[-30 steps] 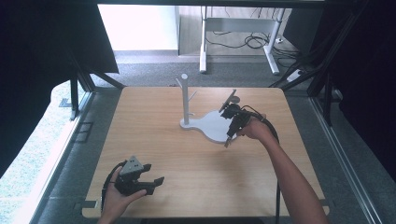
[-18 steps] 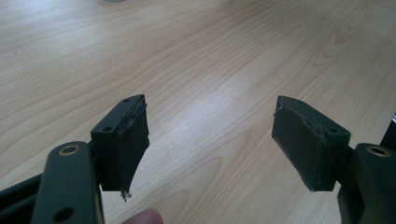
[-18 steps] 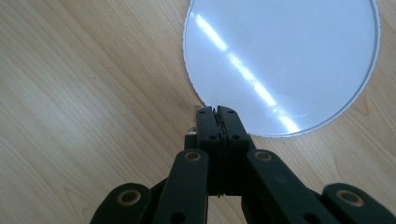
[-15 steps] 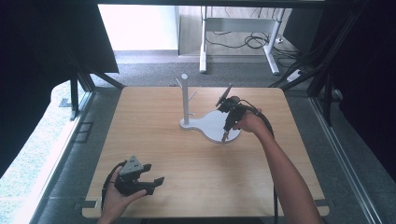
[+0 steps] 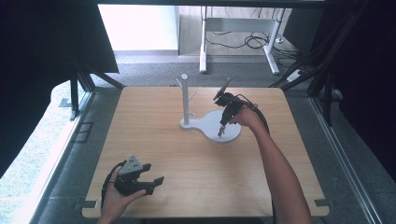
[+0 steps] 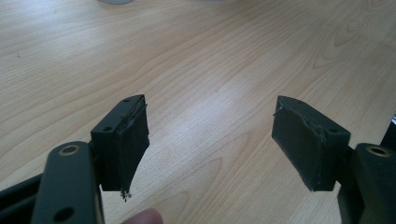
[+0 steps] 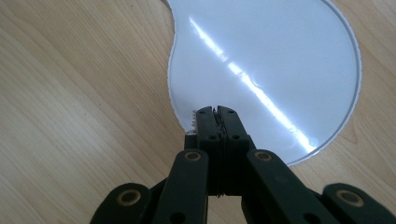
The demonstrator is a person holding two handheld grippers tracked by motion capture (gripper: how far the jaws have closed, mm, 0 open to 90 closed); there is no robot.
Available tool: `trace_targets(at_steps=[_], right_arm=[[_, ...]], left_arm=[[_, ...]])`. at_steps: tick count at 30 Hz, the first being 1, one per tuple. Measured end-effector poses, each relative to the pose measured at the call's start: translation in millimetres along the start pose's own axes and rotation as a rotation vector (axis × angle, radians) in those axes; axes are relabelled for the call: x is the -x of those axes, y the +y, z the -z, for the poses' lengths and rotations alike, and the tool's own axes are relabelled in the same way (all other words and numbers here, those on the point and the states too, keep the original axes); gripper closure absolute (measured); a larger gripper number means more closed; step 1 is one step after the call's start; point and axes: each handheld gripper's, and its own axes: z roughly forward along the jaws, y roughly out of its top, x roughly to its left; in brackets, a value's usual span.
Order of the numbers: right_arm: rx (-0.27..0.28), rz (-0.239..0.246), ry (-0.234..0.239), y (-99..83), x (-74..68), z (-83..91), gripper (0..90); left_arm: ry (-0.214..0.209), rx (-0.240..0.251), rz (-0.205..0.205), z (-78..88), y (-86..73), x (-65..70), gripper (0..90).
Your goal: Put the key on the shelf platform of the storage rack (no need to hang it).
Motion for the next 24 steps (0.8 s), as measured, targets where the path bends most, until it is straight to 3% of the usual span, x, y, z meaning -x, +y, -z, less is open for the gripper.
trace_targets(at_steps=[15, 24], right_arm=[[0.001, -0.02, -0.026, 7.2, 8.2, -14.5, 89.8], [0.019, -0.065, -0.032, 2.6, 16.6, -24.4, 90.0]], left_arm=[[-0.002, 0.004, 0.001, 0.9, 0.1, -0.8, 27.4], [-0.001, -0.001, -0.001, -0.4, -0.2, -0.9, 27.4]])
